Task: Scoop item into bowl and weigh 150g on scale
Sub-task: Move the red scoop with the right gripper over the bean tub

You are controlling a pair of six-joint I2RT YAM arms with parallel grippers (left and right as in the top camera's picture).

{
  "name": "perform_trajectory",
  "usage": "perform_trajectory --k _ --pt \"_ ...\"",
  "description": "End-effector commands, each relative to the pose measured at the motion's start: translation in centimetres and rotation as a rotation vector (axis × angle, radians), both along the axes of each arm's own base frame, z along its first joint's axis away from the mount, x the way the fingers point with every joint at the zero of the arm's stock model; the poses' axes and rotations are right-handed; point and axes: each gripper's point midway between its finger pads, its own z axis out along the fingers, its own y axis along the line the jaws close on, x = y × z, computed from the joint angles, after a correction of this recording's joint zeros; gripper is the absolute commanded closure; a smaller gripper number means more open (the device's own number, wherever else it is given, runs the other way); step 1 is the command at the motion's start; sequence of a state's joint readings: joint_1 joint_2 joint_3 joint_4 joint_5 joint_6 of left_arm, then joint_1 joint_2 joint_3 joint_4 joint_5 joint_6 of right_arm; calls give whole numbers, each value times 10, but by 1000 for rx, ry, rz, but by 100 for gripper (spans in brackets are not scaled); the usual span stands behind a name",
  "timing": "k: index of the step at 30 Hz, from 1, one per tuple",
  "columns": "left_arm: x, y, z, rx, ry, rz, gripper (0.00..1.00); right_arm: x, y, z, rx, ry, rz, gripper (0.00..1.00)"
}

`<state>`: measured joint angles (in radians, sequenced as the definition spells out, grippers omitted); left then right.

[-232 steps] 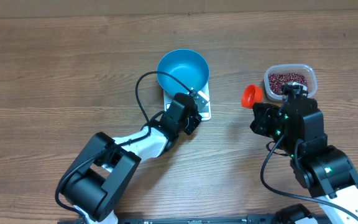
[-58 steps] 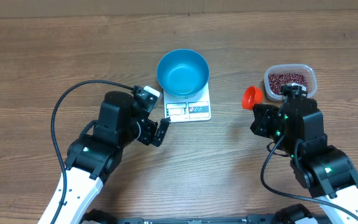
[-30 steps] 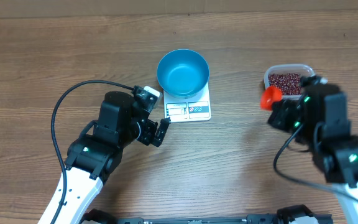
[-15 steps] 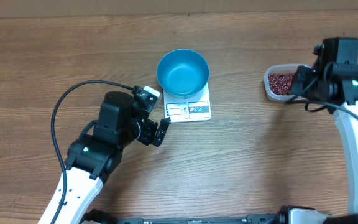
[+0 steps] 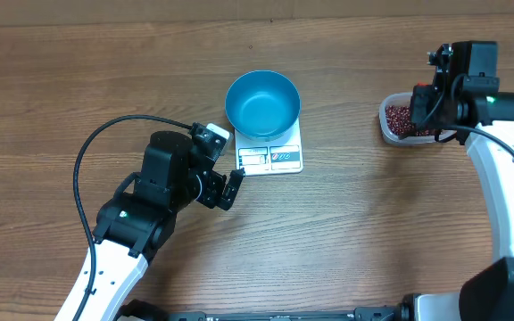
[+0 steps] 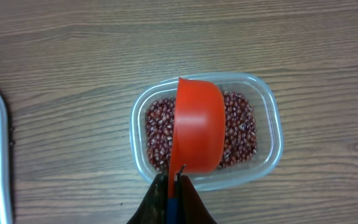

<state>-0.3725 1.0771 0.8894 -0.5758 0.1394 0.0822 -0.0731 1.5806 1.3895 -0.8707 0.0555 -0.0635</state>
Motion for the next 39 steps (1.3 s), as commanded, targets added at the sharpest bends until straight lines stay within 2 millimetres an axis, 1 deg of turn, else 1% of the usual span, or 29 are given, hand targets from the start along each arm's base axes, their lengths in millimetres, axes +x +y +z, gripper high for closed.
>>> perform_trajectory --k 1,7,12,20,24,26,30,35,38,39 --pt "-3 0 4 -3 -18 -20 0 9 -11 -1 -56 -3 -9 96" --pt "-3 0 4 -3 -18 -20 0 13 -22 -15 -77 30 -38 96" --pt "-3 0 4 -3 -18 -20 0 9 -30 -25 -75 65 -57 96" --pt "-3 0 4 -3 -18 -20 0 -1 -47 -58 -62 168 -96 96" --pt "-3 0 4 -3 -18 -20 0 -6 -53 -70 -52 194 -115 96" --pt "-3 0 4 -3 -18 -20 0 -6 -51 -73 -32 199 -110 96" --pt "-3 0 4 -3 -18 -20 0 -5 -38 -83 49 217 -74 96" --pt "-2 0 4 -3 -18 -20 1 -8 -31 -96 87 237 -55 96" --pt "-2 0 4 -3 -18 -20 0 -9 -24 -98 123 239 -39 96" --pt "-3 0 4 -3 -18 -20 0 -9 -18 -98 158 240 -24 96"
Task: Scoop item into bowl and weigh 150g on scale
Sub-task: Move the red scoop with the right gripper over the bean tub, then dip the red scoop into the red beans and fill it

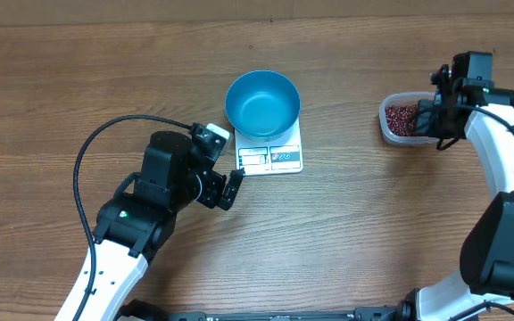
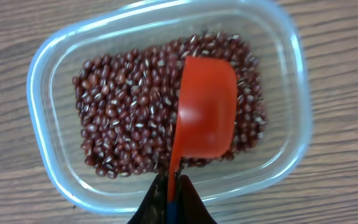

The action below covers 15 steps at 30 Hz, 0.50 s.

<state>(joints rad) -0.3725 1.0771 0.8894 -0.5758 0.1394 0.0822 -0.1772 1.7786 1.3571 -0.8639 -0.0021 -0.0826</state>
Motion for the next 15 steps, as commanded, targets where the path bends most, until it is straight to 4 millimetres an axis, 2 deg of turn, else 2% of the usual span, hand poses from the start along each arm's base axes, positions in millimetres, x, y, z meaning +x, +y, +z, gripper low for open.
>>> perform_trajectory --k 1,7,15 --pt "-3 0 4 -3 -18 -20 0 -4 17 -10 108 18 34 96" --pt "-2 0 4 -3 -18 -20 0 -2 30 -7 208 -3 79 96" --pt "-3 0 4 -3 -18 -20 0 -4 18 -1 336 -39 33 96"
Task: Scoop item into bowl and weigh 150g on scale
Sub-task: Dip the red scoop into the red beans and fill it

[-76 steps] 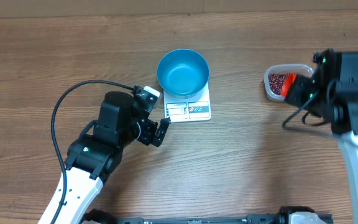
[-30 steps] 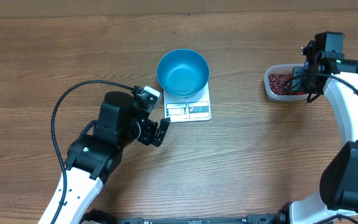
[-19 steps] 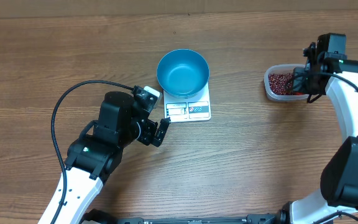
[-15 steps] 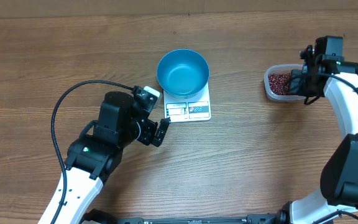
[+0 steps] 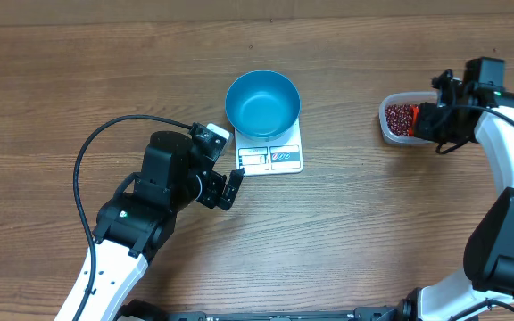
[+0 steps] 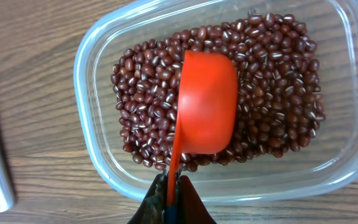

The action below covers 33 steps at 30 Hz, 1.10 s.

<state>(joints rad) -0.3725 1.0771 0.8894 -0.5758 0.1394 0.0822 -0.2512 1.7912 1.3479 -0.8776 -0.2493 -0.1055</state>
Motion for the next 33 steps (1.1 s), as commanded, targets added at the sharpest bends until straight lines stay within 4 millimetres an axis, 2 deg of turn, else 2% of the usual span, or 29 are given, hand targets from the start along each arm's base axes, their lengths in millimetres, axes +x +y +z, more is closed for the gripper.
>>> perform_trajectory --k 1,12,24,33 --pt "-3 0 4 -3 -18 -20 0 -1 3 3 121 -25 -1 96" --pt "-3 0 4 -3 -18 -20 0 -5 -4 3 188 -33 -28 96" --pt "-3 0 4 -4 -18 -20 0 -4 7 6 254 -49 12 96" --pt "-3 0 4 -3 -18 -20 0 -11 10 -20 281 21 3 96"
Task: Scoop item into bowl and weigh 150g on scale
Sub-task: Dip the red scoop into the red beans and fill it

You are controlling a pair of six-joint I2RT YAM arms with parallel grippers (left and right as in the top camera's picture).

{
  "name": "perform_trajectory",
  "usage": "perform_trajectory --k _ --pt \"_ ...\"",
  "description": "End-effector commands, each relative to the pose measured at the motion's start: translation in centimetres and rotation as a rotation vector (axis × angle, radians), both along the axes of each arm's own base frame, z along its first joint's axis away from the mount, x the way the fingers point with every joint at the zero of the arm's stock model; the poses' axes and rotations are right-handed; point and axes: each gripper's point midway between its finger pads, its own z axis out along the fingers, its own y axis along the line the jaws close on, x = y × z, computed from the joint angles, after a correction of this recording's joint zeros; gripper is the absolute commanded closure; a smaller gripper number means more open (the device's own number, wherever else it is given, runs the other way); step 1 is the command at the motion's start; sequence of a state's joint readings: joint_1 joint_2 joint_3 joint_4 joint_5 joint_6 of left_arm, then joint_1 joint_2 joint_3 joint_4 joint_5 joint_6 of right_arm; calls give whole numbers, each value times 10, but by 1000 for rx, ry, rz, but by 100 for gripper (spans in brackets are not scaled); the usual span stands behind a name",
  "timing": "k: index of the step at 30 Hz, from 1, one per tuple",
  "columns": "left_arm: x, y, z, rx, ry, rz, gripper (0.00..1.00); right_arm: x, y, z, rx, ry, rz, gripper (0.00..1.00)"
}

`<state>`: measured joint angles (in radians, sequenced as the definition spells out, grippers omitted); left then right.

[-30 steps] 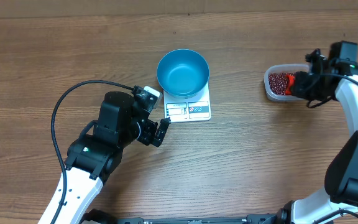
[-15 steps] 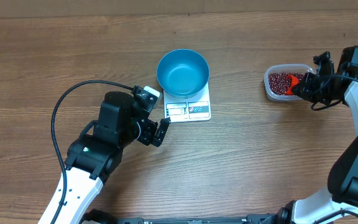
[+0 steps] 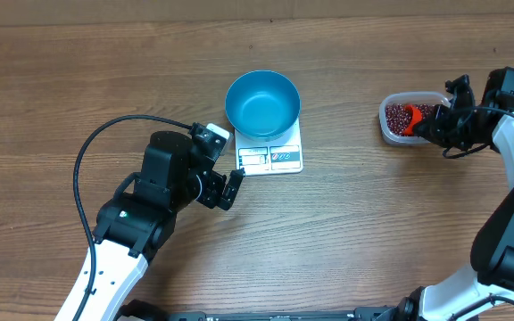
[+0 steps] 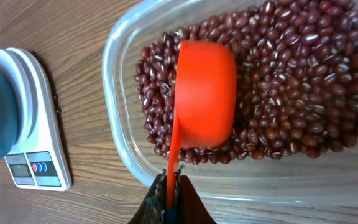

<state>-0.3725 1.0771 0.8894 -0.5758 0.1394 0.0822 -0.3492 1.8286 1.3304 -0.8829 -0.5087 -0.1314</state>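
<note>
A clear plastic tub (image 4: 124, 149) of red beans (image 4: 291, 87) sits at the table's right side (image 3: 389, 125). My right gripper (image 4: 171, 186) is shut on the handle of an orange scoop (image 4: 205, 93), whose cup lies face down on the beans (image 3: 410, 119). The blue bowl (image 3: 262, 102) stands empty on the white scale (image 3: 270, 157); both also appear at the left of the right wrist view, bowl and scale (image 4: 39, 134). My left gripper (image 3: 232, 190) hangs just left of the scale's front, apparently open and holding nothing.
A black cable (image 3: 105, 134) loops over the table from the left arm. Bare wooden tabletop (image 3: 355, 223) lies between the scale and the tub.
My right gripper has swung further to the right of the tub and tilted. The scoop has shifted toward the tub's left end, still face down on the beans. The left arm is unchanged.
The right gripper held the scoop above the tub of beans. Then the scoop was down among the beans. It stayed in the beans while the wrist moved rightward and turned, bringing the scale into its view. The left arm and bowl have not moved.
</note>
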Motion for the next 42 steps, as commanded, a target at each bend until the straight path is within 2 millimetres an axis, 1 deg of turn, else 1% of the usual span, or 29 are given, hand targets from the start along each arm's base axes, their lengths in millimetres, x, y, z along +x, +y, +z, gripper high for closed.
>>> perform_trajectory --k 1,6,11,15,33,36,41,42 --pt "-3 0 4 -3 -18 -20 0 -8 8 -17 43 41 15 96" --pt "-2 0 4 -3 -18 -20 0 -10 18 -17 99 29 39 96" --pt "-3 0 4 -3 -18 -20 0 -12 20 -18 111 31 44 96" --pt "-2 0 4 -3 -18 -20 0 -11 25 -14 143 14 58 96" --pt "-3 0 4 -4 -18 -20 0 -7 31 -8 189 -16 67 96" --pt "-3 0 4 -3 -18 -20 0 -6 28 -5 209 -29 58 96" --pt "-2 0 4 -3 -18 -20 1 -6 14 2 264 -57 13 96" --pt "-3 0 4 -3 -18 -20 0 -7 8 4 276 -62 -3 96"
